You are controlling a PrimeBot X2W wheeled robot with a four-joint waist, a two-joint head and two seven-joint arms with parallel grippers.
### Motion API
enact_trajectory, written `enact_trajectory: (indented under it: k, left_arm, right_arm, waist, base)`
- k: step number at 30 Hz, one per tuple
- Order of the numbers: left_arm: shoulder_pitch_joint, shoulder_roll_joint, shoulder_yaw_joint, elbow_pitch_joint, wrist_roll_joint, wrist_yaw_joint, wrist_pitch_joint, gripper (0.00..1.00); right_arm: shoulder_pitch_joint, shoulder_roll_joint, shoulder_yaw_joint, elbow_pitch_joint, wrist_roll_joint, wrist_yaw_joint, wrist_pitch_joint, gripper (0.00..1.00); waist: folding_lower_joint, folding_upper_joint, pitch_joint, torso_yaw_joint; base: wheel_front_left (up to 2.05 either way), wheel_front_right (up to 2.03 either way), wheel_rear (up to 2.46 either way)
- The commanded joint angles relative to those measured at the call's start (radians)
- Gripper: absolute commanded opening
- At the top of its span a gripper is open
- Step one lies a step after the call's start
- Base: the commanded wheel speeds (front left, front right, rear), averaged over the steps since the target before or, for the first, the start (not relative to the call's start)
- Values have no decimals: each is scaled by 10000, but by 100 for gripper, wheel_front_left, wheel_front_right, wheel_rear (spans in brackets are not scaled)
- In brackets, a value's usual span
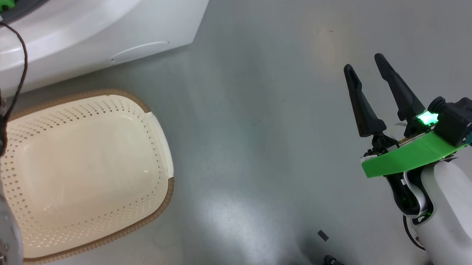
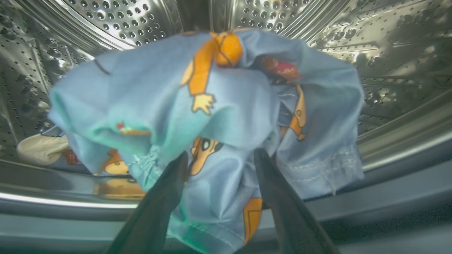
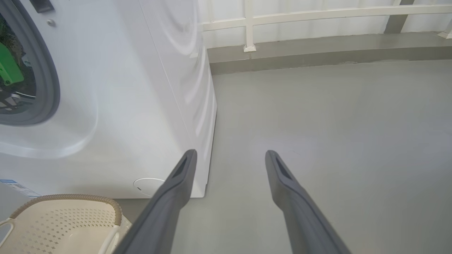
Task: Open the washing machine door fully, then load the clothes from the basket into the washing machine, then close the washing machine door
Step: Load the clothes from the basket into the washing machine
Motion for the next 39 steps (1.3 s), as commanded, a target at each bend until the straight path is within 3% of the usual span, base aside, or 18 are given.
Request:
enact_trajectory:
  k: [1, 8, 22, 39]
  left_arm:
    - [-202, 413, -27, -162, 68, -19, 21, 100]
    - [-112, 332, -94, 109, -70, -261, -300, 100]
    - [1883, 172, -33, 132, -494, -672, -1892, 100]
    - [5521, 45, 189, -3003, -360, -882, -1998, 100]
  right_arm:
    - [189, -99, 140, -150, 12, 44, -78, 100]
    - [152, -67, 88, -103, 20, 44, -78, 100]
    - [132, -26, 332, 185, 217, 44, -78, 100]
    - [470, -274, 218, 509, 395, 44, -78, 100]
  waist:
    - [0, 0, -24, -12]
    - [0, 0, -248, 89]
    - [0, 0, -1517, 520]
    - [0, 0, -3578, 1111]
  base:
    - [0, 0, 0]
    - [0, 0, 0]
    - [0, 0, 0]
    - [0, 0, 0]
